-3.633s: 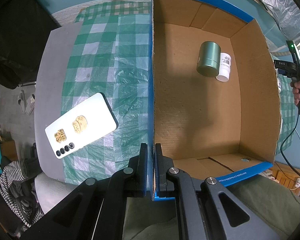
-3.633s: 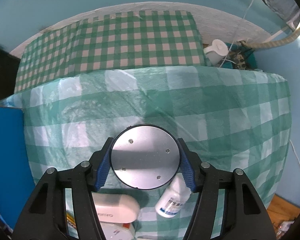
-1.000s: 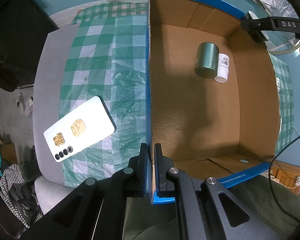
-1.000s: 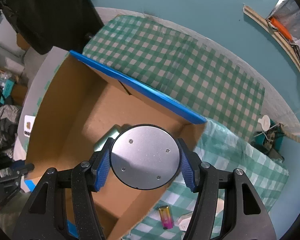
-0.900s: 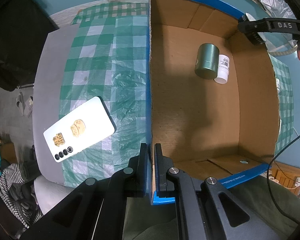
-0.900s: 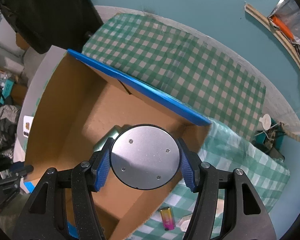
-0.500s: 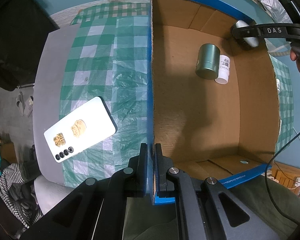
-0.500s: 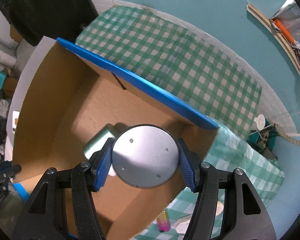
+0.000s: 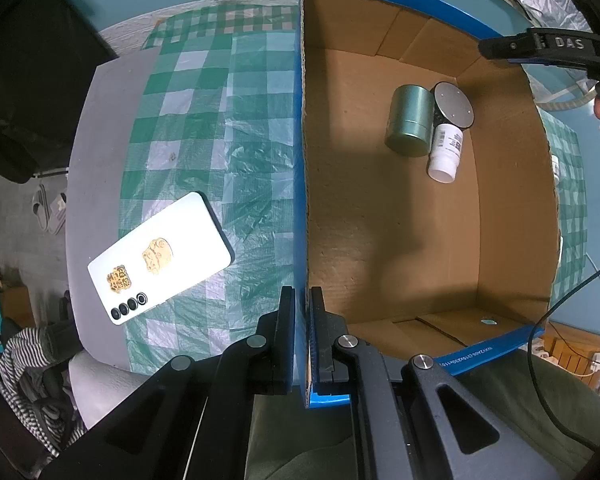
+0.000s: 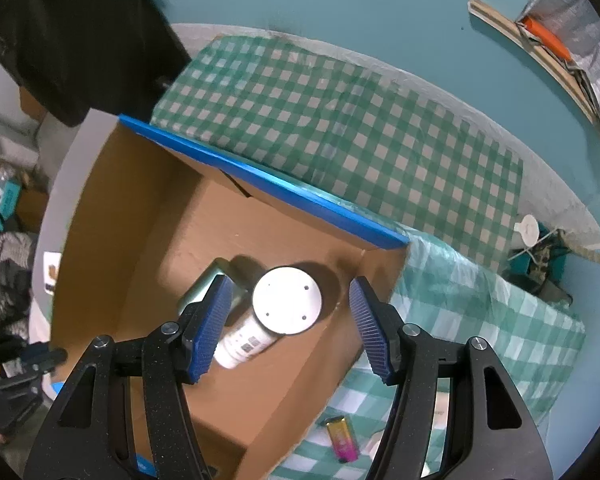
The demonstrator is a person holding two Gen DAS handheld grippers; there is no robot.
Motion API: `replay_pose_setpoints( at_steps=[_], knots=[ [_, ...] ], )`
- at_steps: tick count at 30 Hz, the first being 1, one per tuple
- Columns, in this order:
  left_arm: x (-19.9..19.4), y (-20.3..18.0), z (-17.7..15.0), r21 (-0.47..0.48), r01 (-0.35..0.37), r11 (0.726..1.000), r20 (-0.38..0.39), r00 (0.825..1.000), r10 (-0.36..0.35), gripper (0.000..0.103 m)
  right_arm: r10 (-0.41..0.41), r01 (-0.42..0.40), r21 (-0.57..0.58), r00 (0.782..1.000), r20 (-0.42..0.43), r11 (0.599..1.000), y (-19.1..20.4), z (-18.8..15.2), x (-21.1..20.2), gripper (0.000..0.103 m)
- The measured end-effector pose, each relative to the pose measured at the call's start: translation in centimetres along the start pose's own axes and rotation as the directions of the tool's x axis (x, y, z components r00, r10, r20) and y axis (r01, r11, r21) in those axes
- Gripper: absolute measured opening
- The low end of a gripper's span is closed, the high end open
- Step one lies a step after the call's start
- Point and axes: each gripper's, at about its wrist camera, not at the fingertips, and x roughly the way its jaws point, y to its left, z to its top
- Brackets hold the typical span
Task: Organize rigid objects
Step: 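Carry the puck into the cardboard box with the right gripper and release, then move the right tool back over the small white pill bottle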
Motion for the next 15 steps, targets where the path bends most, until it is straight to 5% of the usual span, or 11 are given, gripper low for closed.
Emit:
replay_pose_setpoints(
  at_steps=[15],
  knots=[
    [0.0,-0.2,0.0,0.004,-0.003,1.0,-0.002,1.0,0.003,0.006,0.011,-0.014,0.047,0.999,0.05,0.999,-1.4,-1.6,-3.8,0.064]
  ],
)
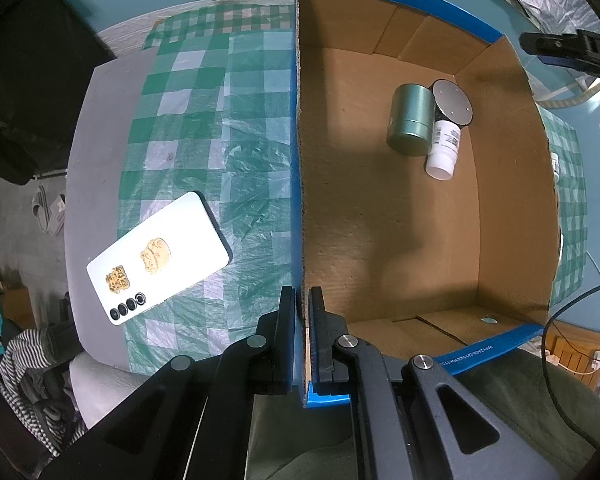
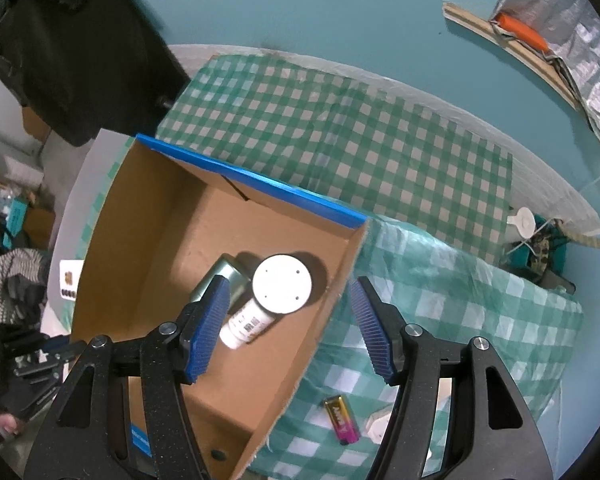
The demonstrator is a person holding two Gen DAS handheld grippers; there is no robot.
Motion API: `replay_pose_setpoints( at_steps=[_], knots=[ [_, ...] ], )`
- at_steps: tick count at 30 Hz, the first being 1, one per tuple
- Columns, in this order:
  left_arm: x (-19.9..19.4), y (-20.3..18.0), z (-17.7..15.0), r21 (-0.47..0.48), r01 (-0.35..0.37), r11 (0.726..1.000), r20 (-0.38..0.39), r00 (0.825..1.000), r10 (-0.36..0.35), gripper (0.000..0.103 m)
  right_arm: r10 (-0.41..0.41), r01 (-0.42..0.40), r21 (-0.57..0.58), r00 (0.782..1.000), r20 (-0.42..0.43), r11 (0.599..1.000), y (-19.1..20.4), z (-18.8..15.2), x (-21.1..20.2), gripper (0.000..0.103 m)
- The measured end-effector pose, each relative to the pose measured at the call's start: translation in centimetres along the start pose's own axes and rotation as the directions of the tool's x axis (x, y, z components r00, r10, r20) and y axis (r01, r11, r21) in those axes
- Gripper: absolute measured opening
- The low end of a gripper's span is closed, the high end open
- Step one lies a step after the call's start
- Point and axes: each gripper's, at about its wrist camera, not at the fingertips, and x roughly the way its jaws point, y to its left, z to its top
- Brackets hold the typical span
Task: Organize rigid objects
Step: 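Move the right tool back over the small white pill bottle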
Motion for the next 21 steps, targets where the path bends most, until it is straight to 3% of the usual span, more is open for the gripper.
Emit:
replay_pose_setpoints(
  at_steps=[21],
  knots=[
    [0.1,0.1,0.0,-0.007,-0.005,1.0,0.002,1.0,0.005,0.006,-0.029,0.031,0.158,0.999,-0.013,0.987,-6.4,-5.2,-2.0,0.064]
  ],
)
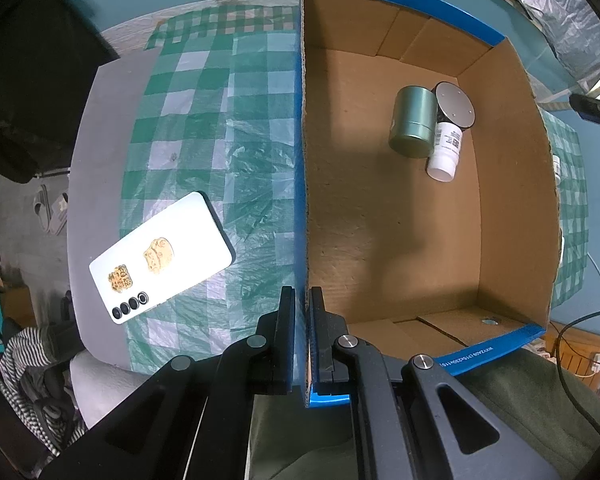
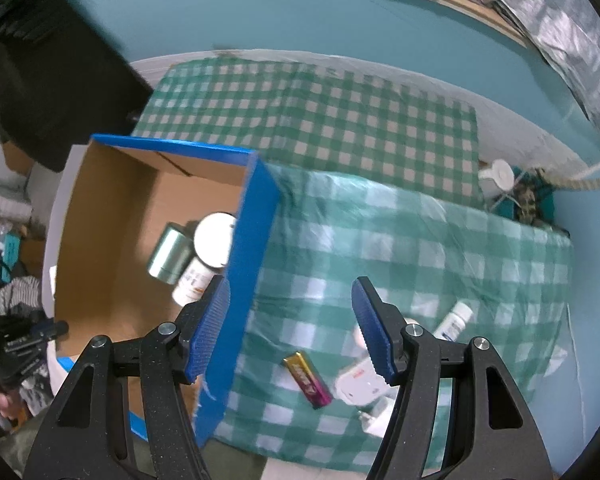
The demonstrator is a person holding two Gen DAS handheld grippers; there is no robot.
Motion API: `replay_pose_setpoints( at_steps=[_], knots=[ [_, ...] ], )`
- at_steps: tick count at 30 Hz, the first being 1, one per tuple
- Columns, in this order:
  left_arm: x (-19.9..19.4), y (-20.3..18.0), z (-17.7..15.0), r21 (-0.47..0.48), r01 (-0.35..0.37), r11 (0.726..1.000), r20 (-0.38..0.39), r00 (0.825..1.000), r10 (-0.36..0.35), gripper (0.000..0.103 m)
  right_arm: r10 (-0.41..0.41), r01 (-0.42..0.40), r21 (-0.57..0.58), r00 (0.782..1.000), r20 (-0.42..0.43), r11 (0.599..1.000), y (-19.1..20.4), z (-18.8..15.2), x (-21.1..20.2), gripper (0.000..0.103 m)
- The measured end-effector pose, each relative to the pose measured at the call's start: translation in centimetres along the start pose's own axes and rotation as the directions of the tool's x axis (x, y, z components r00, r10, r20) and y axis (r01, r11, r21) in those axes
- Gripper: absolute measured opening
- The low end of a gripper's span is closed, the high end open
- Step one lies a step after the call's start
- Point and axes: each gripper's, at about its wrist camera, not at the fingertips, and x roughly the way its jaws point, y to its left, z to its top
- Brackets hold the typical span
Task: Organize rigid objects
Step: 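Move the right tool back over the small white pill bottle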
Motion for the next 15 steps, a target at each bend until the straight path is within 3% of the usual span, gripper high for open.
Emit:
replay_pose_setpoints(
  at_steps=[15],
  knots=[
    [-0.1,0.0,0.0,0.001,-0.001,1.0,0.0,1.0,0.001,0.006,-0.061,0.069,0.214,0.997,-0.042,0.974,-9.7,-3.2,2.1,0.064]
  ],
)
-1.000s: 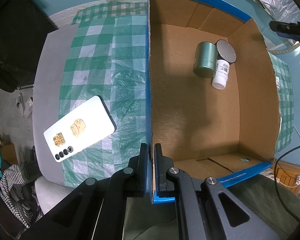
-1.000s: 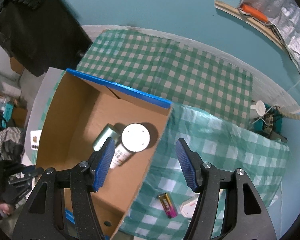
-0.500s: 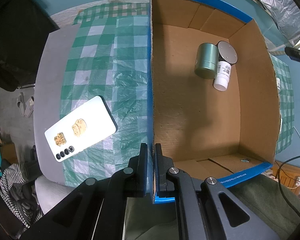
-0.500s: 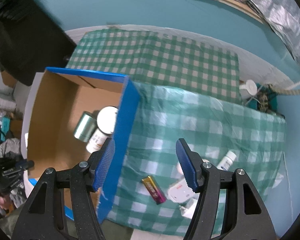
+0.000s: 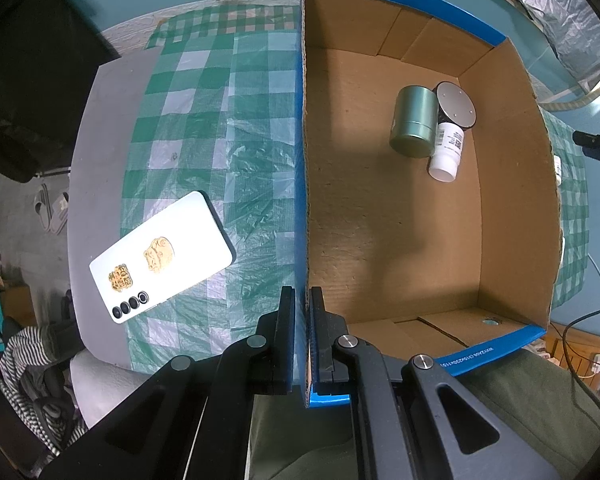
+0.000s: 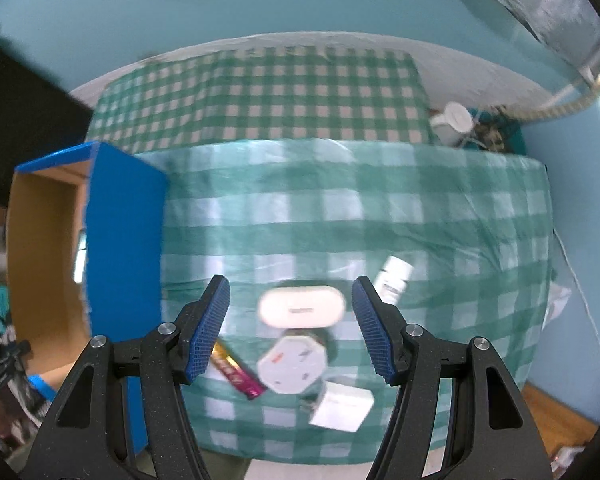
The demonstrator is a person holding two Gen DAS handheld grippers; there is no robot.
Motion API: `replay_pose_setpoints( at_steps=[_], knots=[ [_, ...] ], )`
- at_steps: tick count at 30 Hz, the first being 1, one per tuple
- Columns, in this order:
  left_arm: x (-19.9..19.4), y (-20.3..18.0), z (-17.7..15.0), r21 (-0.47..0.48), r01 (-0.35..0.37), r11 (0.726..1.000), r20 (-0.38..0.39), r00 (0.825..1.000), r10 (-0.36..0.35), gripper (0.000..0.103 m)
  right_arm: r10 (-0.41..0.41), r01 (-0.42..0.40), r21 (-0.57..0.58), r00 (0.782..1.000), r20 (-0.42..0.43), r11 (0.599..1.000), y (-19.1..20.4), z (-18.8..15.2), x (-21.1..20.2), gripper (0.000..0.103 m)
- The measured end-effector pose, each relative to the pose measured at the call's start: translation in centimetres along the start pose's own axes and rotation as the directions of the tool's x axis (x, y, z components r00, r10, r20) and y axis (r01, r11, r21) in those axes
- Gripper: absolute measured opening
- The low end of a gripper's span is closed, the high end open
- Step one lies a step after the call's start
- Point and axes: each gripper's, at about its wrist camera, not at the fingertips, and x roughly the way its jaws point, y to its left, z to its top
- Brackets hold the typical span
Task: Organize rigid objects
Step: 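Move the right tool back over the small white pill bottle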
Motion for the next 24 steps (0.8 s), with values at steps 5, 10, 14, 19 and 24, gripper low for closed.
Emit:
replay_pose_setpoints(
  at_steps=[5,10,14,19,24],
  knots=[
    [0.0,0.0,0.0,0.0,0.0,1.0,0.0,1.0,0.0,0.006,-0.002,0.002,0.08,1.0,-0.004,0.997,-3.2,0.2,1.1,0.064],
    [0.0,0.1,-0.1,-0.002,0.0,1.0,0.001,1.0,0.0,0.006,0.018,-0.015,0.169,1.0,-0.015,0.986,-6.3,0.5,2.6,0.064],
    [0.0,0.1,-0.2,0.0,-0.002,1.0,0.002,1.0,0.002,0.006,0.024,-0.013,0.216,0.998,-0.051,0.976,-7.9,0.7,4.3,0.064],
    [-0.1,0.1,-0.2,-0.005,-0.001,1.0,0.002,1.0,0.001,0.006,0.028,-0.006,0.249,0.996,-0.086,0.968,-9.0,0.5,6.0,0.064],
    [-0.2,0.1,-0.2,-0.006,-0.001,1.0,0.003,1.0,0.001,0.006,0.03,-0.004,0.259,0.995,-0.096,0.966,-8.9,0.2,6.7,0.064]
  ],
)
